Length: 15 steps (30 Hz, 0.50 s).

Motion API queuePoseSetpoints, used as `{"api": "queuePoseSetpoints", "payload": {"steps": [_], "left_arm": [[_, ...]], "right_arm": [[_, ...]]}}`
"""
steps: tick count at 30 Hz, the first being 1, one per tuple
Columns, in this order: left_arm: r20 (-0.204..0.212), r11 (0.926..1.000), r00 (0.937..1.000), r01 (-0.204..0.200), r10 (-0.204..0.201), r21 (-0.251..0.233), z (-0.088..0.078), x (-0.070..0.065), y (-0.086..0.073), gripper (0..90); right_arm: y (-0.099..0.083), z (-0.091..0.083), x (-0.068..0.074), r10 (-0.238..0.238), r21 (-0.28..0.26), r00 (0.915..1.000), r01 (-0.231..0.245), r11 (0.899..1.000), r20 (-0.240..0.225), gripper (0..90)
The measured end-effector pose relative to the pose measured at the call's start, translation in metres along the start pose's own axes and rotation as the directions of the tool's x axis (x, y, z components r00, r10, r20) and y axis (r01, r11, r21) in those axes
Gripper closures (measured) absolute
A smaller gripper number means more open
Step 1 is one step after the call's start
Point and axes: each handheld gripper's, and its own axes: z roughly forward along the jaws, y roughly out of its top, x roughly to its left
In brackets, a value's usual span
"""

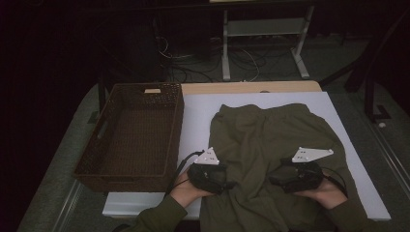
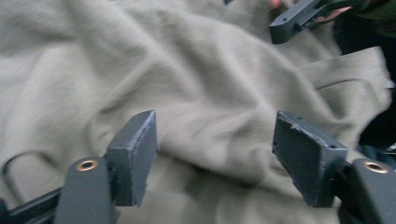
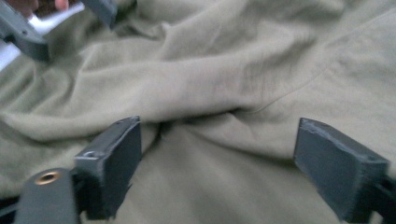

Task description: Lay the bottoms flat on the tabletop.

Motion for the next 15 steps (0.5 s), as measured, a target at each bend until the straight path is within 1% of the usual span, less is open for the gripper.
{"api": "queuePoseSetpoints", "payload": {"steps": [1, 2, 3, 4, 6, 7, 10, 13, 15], "left_arm": [[-0.014, 1.0, 0.9999, 0.006, -0.006, 0.001, 0.0, 0.0, -0.002, 27.6], [-0.023, 0.9999, 0.9996, 0.013, -0.013, -0.002, 0.001, 0.0, -0.003, 26.9], [-0.037, 0.9999, 0.9992, 0.012, -0.012, -0.003, 0.002, 0.0, -0.004, 25.9], [-0.051, 0.9999, 0.9987, 0.011, -0.011, -0.001, 0.002, 0.0, -0.005, 25.0], [-0.075, 0.9999, 0.9971, 0.011, -0.011, -0.009, 0.002, 0.0, -0.006, 23.3], [-0.087, 0.9999, 0.9962, 0.011, -0.012, -0.01, 0.002, 0.0, -0.006, 21.4], [-0.11, 0.9997, 0.9938, 0.018, -0.02, -0.019, 0.0, 0.003, -0.006, 17.3], [-0.122, 0.9994, 0.9921, 0.028, -0.031, -0.022, 0.0, 0.007, -0.007, 16.0], [-0.125, 0.9991, 0.9915, 0.035, -0.037, -0.023, 0.0, 0.008, -0.007, 15.3]], "right_arm": [[0.0, 0.002, -0.002, 0.006, 0.023, 0.9997, -0.007, 1.0, 0.025, 28.2], [0.0, 0.004, -0.004, 0.013, 0.038, 0.9994, -0.014, 0.999, 0.033, 35.3], [0.001, 0.005, -0.005, 0.016, 0.046, 0.9991, -0.018, 0.999, 0.04, 41.3], [0.002, 0.007, -0.006, 0.014, 0.043, 0.9988, -0.016, 0.999, 0.048, 44.8], [0.005, 0.01, -0.007, 0.011, 0.037, 0.9988, -0.013, 0.999, 0.048, 48.2], [0.006, 0.012, -0.006, 0.003, 0.04, 0.9993, -0.005, 0.999, 0.037, 49.7], [0.009, 0.023, -0.002, -0.029, 0.07, 0.999, 0.026, 0.997, 0.035, 49.9], [0.009, 0.032, -0.001, -0.047, 0.114, 0.998, 0.041, 0.993, 0.043, 62.6], [0.008, 0.032, -0.001, -0.051, 0.112, 0.9967, 0.044, 0.993, 0.063, 74.5]]}}
